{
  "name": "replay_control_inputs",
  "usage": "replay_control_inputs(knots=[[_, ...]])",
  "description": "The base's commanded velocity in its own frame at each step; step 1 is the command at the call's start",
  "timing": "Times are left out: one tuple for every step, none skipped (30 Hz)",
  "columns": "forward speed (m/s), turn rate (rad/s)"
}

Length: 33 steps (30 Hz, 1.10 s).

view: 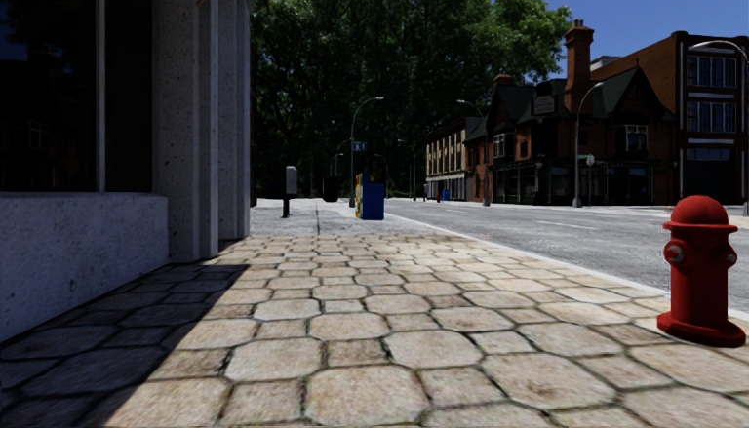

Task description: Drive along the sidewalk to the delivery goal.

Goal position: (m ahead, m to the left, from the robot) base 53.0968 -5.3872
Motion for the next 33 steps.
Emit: replay_control_inputs(knots=[[2.0, 0.1], [2.0, 0.11], [2.0, 0.11], [2.0, 0.11], [2.0, 0.13], [2.0, 0.14], [2.0, 0.15], [2.0, 0.16], [2.0, 0.17], [2.0, 0.19], [2.0, 0.2], [2.0, 0.2], [2.0, 0.2], [2.0, 0.2], [2.0, 0.2], [2.0, 0.2], [2.0, 0.2], [2.0, 0.2], [2.0, 0.2], [2.0, 0.2], [2.0, 0.2], [2.0, 0.2], [2.0, 0.21], [2.0, 0.21], [2.0, 0.21], [2.0, 0.26], [2.0, 0.27], [2.0, 0.27], [2.0, 0.28], [2.0, 0.28], [2.0, 0.28], [2.0, 0.28], [2.0, 0.28]])
